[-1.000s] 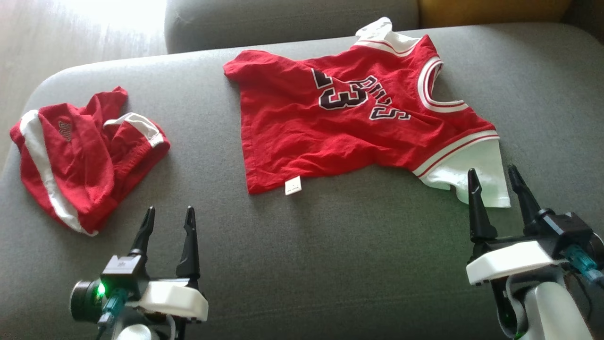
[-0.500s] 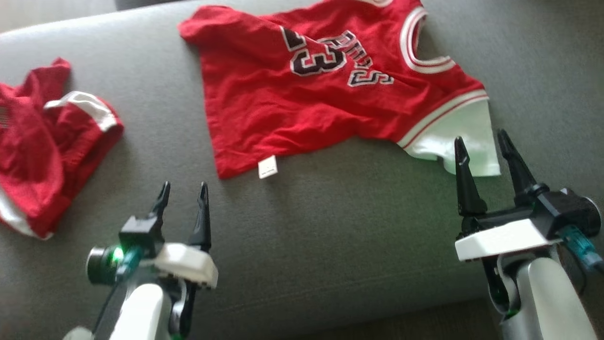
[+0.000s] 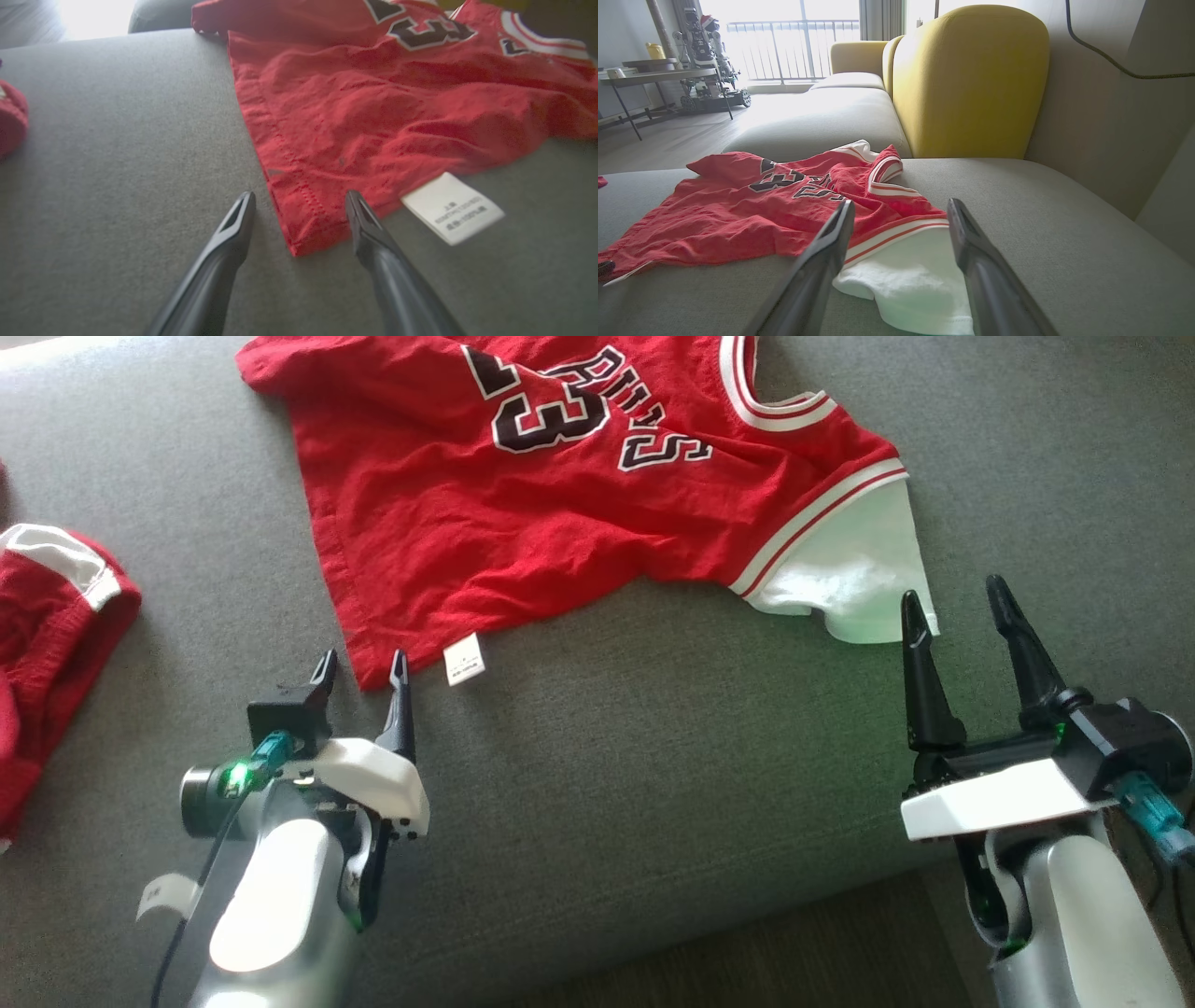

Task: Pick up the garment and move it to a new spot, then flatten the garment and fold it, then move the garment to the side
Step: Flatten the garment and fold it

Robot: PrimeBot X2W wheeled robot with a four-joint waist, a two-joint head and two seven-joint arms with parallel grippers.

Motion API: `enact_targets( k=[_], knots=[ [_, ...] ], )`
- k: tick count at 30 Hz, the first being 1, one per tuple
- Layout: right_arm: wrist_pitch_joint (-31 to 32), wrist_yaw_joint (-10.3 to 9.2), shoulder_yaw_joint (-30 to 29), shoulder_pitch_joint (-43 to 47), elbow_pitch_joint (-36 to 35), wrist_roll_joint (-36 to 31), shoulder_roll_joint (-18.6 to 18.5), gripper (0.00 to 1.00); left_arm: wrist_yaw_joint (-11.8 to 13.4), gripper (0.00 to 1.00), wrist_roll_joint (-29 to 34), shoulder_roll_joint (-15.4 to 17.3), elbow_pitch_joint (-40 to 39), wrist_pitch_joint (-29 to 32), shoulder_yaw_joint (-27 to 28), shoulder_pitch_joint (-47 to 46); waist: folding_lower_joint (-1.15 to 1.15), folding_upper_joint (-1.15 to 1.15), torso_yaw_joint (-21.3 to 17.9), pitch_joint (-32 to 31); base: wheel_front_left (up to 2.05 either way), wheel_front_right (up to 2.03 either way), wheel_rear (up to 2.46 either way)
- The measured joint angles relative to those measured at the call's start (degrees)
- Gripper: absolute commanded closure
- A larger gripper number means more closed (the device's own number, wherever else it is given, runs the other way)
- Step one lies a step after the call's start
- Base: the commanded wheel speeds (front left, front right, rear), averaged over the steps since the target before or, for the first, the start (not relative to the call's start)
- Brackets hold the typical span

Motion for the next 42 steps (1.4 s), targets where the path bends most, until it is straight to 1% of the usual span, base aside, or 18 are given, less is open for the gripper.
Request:
enact_targets(
  k=[7,14,15,16,17,18,24,27,30,33,36,39,42],
  knots=[
    [0.0,0.0,-0.1,-0.6,0.0,0.5,0.0,0.0,2.4,0.0,-0.2,0.0,4.6,1.0,-1.6,-2.9,0.0,0.0,-0.7,0.0,0.0,0.0,0.0],
    [0.0,0.0,-0.9,-0.7,0.3,0.5,0.0,0.0,2.4,0.0,-1.4,-0.1,5.9,1.0,-3.5,-3.2,0.0,0.0,0.1,-0.8,0.0,0.0,0.0],
    [0.0,0.0,-1.1,-0.7,0.5,0.5,0.0,0.0,2.4,0.11,-1.9,-0.1,6.0,1.0,-3.9,-3.1,0.0,0.0,0.4,-1.0,0.0,0.0,0.0],
    [0.0,0.0,-1.3,-0.7,0.7,0.5,0.0,0.0,2.3,0.66,-2.5,-0.1,6.1,1.2,-4.5,-3.1,0.0,0.0,0.6,-1.2,0.0,0.0,0.0],
    [0.0,0.0,-1.5,-0.7,1.1,0.5,0.0,0.0,2.0,0.98,-2.9,0.0,6.1,1.4,-5.4,-3.1,0.0,0.0,0.9,-1.5,0.0,0.0,0.0],
    [0.0,0.0,-1.7,-0.7,1.5,0.4,0.0,0.0,1.8,1.0,-3.3,-0.1,6.2,1.6,-5.9,-3.0,0.0,0.0,1.1,-1.7,0.0,0.0,0.0],
    [0.0,0.0,-2.9,-0.7,3.6,0.0,0.0,0.0,2.0,1.0,-5.0,-0.2,5.8,1.6,-8.6,-2.6,0.0,0.0,2.7,-2.6,0.0,0.0,0.0],
    [0.0,0.0,-4.3,-0.8,5.5,0.2,0.0,0.0,3.0,1.0,-5.1,-0.2,4.0,0.9,-8.4,-2.4,0.0,0.0,3.5,-2.8,0.0,0.0,0.0],
    [0.0,0.0,-4.8,-1.0,7.4,2.7,0.0,0.0,3.8,1.0,-5.1,0.0,0.6,0.7,-7.1,-1.6,0.0,0.0,4.4,-3.1,0.0,0.0,0.0],
    [0.0,0.0,-6.4,-1.2,9.8,4.9,0.1,0.0,4.5,1.0,-5.1,0.6,-3.0,0.4,-6.4,-0.5,0.0,0.0,5.5,-3.3,0.0,0.0,0.0],
    [0.0,0.0,-9.1,-2.3,14.1,6.9,0.1,0.0,5.0,1.0,-4.8,1.2,-7.4,0.4,-5.2,1.0,0.0,0.0,6.6,-3.4,0.0,0.0,0.0],
    [0.0,0.0,-11.8,-4.3,19.0,6.5,0.1,0.0,5.0,1.0,-4.7,1.6,-10.5,0.3,-4.9,2.5,0.0,0.0,7.6,-3.4,0.0,0.0,0.0],
    [0.0,0.0,-13.2,-7.1,25.9,7.5,0.1,0.0,4.8,1.0,-4.3,1.6,-12.4,0.3,-4.9,4.0,0.0,0.0,8.6,-3.5,0.0,0.0,0.0]
  ],
)
